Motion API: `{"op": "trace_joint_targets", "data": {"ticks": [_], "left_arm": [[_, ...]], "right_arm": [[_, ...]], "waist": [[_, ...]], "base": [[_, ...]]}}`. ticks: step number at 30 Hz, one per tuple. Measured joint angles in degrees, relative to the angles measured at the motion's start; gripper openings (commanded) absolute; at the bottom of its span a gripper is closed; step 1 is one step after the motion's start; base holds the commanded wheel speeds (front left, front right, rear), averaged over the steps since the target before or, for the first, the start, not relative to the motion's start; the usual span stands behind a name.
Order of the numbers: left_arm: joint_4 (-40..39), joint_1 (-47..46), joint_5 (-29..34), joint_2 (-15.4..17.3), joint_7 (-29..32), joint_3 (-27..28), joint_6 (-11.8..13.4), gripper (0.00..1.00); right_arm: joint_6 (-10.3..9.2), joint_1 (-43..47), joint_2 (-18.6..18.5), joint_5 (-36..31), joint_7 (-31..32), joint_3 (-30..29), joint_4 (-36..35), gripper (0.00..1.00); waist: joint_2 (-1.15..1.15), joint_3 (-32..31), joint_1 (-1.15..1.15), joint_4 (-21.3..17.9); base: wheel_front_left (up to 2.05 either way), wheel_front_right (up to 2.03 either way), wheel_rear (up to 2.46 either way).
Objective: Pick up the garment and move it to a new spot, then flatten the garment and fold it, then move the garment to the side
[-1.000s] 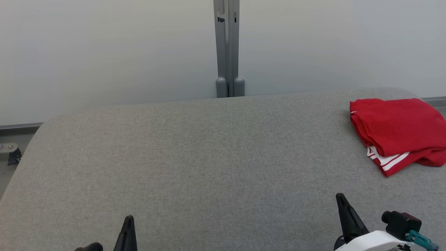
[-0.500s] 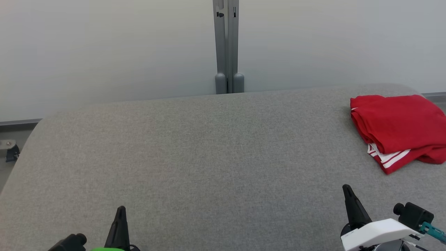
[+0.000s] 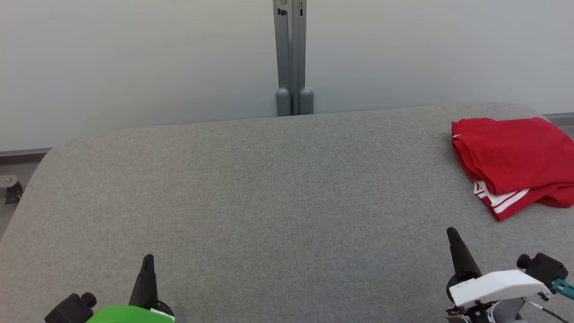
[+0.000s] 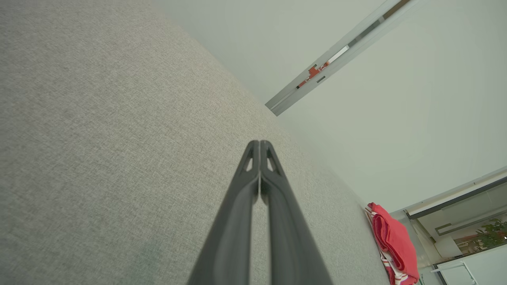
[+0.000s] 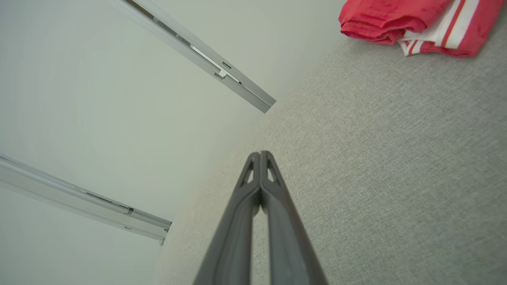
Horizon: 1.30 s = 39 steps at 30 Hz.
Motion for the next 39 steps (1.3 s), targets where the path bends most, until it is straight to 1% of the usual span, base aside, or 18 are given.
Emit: {"op": "trace_joint_targets", "data": {"ticks": [29, 39], "left_arm": [[1.4, -4.7, -18.7, 0.1, 4.6, 3.7, -2.2, 0.0], [1.9, -6.0, -23.7, 0.1, 6.0, 4.7, -2.8, 0.0]], "right_arm": [[0.0, -3.6, 0.3, 17.6, 4.8, -3.4, 0.5, 0.0], [-0.01, -4.6, 0.4, 22.4, 6.1, -4.5, 0.7, 0.0]], "waist": [[0.0, 2.1, 0.0, -0.3], [0.0, 2.8, 0.0, -0.4]], "base": [[0.0, 0.0, 0.0], [0.0, 0.0, 0.0]]}}
